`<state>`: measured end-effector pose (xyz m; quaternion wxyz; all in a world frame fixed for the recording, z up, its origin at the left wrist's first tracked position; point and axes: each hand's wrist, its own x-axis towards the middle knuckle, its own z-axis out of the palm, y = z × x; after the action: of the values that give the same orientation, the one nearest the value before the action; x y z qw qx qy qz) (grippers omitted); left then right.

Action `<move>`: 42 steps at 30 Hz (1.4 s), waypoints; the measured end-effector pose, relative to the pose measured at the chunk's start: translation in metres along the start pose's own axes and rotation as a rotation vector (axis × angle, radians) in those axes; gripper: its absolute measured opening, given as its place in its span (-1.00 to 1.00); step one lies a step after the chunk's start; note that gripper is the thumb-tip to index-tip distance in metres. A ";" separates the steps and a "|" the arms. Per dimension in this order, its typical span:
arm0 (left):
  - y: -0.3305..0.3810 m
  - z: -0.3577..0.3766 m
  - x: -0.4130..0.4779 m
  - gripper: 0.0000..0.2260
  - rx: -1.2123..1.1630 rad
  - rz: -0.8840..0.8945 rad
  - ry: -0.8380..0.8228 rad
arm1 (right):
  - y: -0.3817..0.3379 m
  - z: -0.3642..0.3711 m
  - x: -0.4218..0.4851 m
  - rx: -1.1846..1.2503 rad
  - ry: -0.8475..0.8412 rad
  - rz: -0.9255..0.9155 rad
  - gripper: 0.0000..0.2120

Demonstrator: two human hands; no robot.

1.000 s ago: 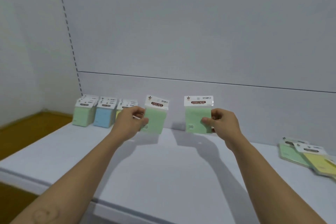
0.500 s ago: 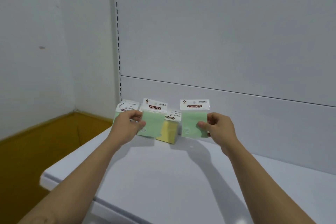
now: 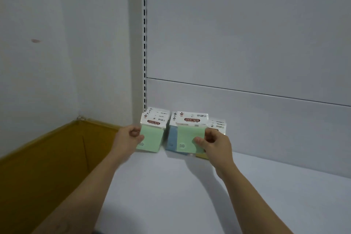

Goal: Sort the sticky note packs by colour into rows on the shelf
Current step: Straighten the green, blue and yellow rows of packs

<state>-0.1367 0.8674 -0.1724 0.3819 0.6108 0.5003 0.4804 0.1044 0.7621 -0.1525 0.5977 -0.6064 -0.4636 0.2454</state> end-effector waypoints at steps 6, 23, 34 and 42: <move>-0.015 0.008 0.019 -0.81 0.111 0.017 0.057 | 0.005 0.030 0.008 0.004 0.090 -0.004 -0.88; -0.034 0.019 0.019 -0.83 0.160 0.076 0.161 | 0.031 0.049 -0.014 -0.019 0.085 -0.045 -0.85; -0.016 0.016 0.001 -0.66 0.463 0.191 0.290 | 0.026 0.047 -0.016 -0.070 0.107 -0.041 -0.86; 0.000 0.025 -0.029 -0.72 0.073 0.281 -0.075 | 0.020 0.055 -0.024 -0.046 0.040 -0.077 -0.85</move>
<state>-0.1136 0.8392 -0.1850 0.3069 0.7058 0.4122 0.4876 0.0520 0.7716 -0.1865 0.6016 -0.6065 -0.4801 0.1994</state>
